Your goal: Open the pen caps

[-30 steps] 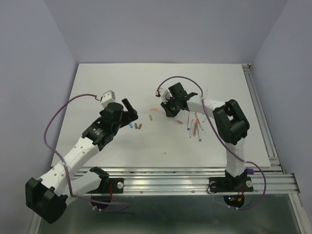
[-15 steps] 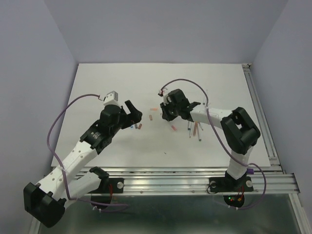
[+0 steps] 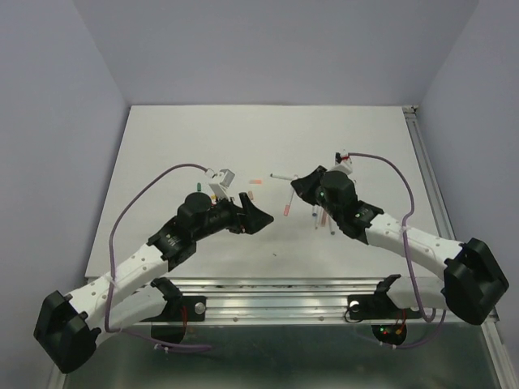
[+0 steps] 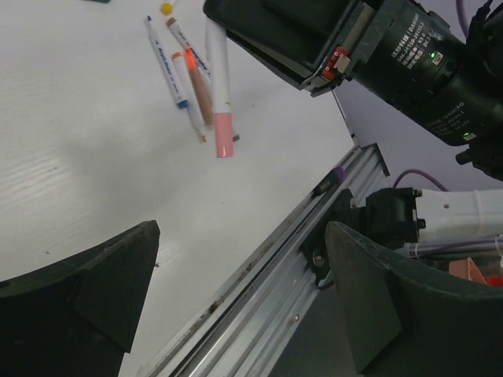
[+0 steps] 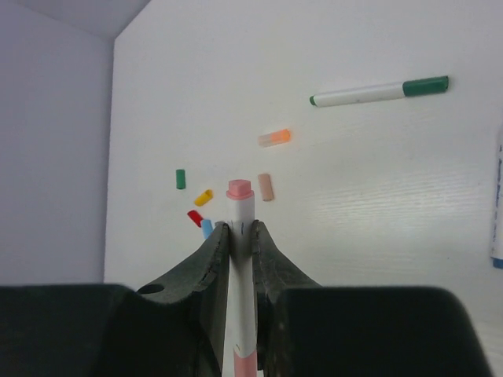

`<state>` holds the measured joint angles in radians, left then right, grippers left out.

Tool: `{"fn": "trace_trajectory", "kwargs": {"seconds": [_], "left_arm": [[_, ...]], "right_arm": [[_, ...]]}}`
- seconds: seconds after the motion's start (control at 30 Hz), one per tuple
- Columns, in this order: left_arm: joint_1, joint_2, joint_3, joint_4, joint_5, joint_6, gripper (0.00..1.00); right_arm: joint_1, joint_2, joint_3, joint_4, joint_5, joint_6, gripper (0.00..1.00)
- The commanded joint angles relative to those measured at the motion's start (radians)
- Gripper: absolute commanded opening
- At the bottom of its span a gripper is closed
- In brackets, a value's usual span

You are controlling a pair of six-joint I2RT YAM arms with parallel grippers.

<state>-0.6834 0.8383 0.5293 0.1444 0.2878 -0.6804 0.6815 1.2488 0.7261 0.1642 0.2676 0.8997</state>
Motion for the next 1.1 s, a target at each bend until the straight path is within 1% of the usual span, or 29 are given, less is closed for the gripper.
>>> {"fn": "trace_trajectory", "kwargs": {"seconds": [0.0, 0.03, 0.1, 0.2, 0.3, 0.33, 0.47, 0.53, 0.83, 0.87, 0.9, 0.93, 0.97, 1.0, 1.07], "left_arm": [[-0.067, 0.048, 0.029, 0.173, 0.028, 0.028, 0.99], [-0.073, 0.085, 0.038, 0.176, 0.019, 0.027, 0.98], [-0.079, 0.135, 0.063, 0.176, 0.008, 0.038, 0.93], [-0.084, 0.194, 0.092, 0.173, -0.006, 0.050, 0.91], [-0.087, 0.229, 0.124, 0.173, -0.012, 0.056, 0.90], [-0.090, 0.238, 0.132, 0.172, -0.010, 0.064, 0.89], [-0.091, 0.265, 0.170, 0.167, 0.007, 0.088, 0.86], [-0.093, 0.274, 0.178, 0.167, 0.016, 0.091, 0.85], [-0.096, 0.304, 0.178, 0.156, 0.033, 0.110, 0.85], [-0.096, 0.312, 0.184, 0.155, 0.036, 0.114, 0.82], [-0.096, 0.312, 0.187, 0.155, 0.037, 0.114, 0.82], [-0.096, 0.320, 0.189, 0.152, 0.040, 0.119, 0.76], [-0.096, 0.324, 0.195, 0.149, 0.043, 0.123, 0.73], [-0.096, 0.331, 0.204, 0.143, 0.050, 0.127, 0.66], [-0.096, 0.331, 0.213, 0.136, 0.051, 0.133, 0.57]], "right_arm": [[0.075, -0.055, -0.014, 0.041, 0.182, 0.202, 0.01], [0.082, -0.061, -0.008, 0.002, 0.196, 0.218, 0.01], [0.095, -0.072, 0.012, -0.046, 0.222, 0.269, 0.01], [0.113, -0.084, 0.016, -0.057, 0.231, 0.307, 0.01], [0.136, -0.075, 0.042, -0.107, 0.240, 0.314, 0.01], [0.142, -0.065, 0.059, -0.126, 0.242, 0.312, 0.01], [0.165, -0.046, 0.075, -0.129, 0.248, 0.330, 0.01], [0.171, -0.048, 0.073, -0.105, 0.262, 0.346, 0.01], [0.181, -0.028, 0.104, -0.063, 0.243, 0.340, 0.01], [0.182, -0.023, 0.110, -0.061, 0.237, 0.334, 0.01], [0.182, -0.023, 0.110, -0.061, 0.234, 0.329, 0.01], [0.182, -0.019, 0.116, -0.061, 0.236, 0.329, 0.01], [0.184, -0.017, 0.118, -0.060, 0.234, 0.327, 0.01], [0.187, -0.017, 0.119, -0.060, 0.236, 0.324, 0.01], [0.188, -0.017, 0.119, -0.060, 0.242, 0.324, 0.01]]}}
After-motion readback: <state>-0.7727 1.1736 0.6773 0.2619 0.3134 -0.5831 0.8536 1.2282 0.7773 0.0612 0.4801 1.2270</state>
